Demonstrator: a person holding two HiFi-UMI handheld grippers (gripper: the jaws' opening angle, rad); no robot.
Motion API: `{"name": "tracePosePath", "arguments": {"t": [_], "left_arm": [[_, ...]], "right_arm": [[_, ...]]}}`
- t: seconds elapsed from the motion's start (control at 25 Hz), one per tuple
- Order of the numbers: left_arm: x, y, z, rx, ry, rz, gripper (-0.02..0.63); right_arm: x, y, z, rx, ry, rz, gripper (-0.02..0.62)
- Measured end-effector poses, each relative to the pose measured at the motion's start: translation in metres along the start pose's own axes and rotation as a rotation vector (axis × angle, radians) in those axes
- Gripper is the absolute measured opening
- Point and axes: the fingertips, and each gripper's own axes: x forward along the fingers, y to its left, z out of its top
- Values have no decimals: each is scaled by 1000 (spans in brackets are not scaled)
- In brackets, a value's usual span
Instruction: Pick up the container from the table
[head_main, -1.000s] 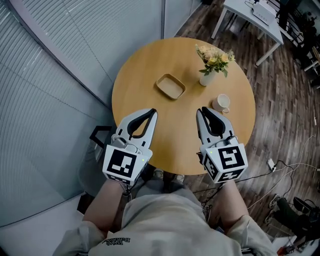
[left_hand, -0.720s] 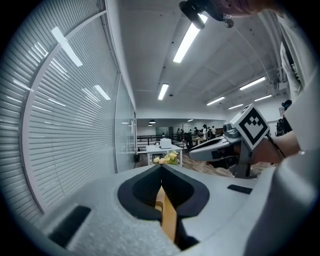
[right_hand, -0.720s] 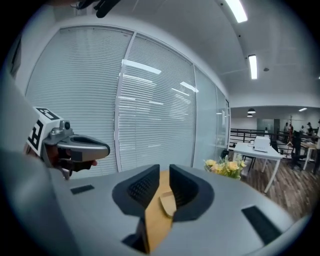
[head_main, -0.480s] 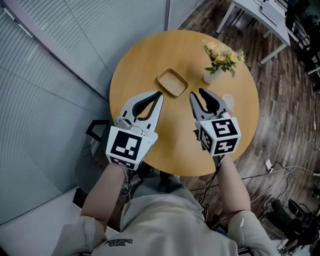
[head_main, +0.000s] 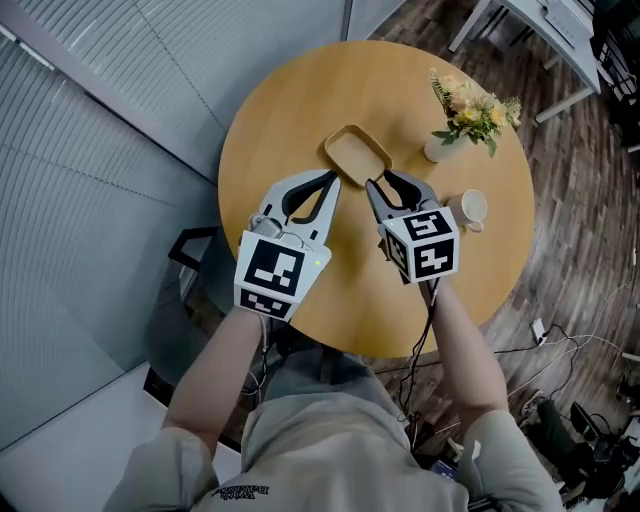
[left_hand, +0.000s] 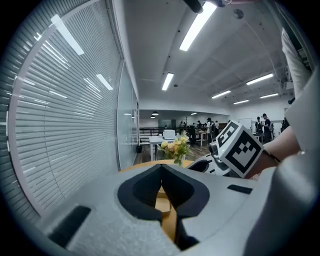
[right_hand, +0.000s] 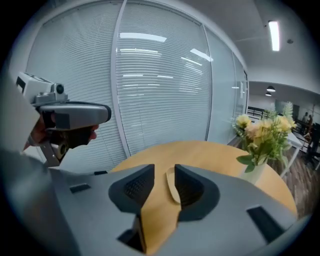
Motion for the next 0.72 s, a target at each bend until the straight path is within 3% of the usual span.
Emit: {"name": "tracePosePath", "arguments": {"t": [0.44, 0.72], "left_arm": [[32, 20, -98, -141, 161, 5, 20], [34, 43, -142, -184, 217, 57, 20]], "right_arm": [[73, -10, -55, -52, 168, 81, 114], [107, -16, -98, -92, 274, 97, 118]]}}
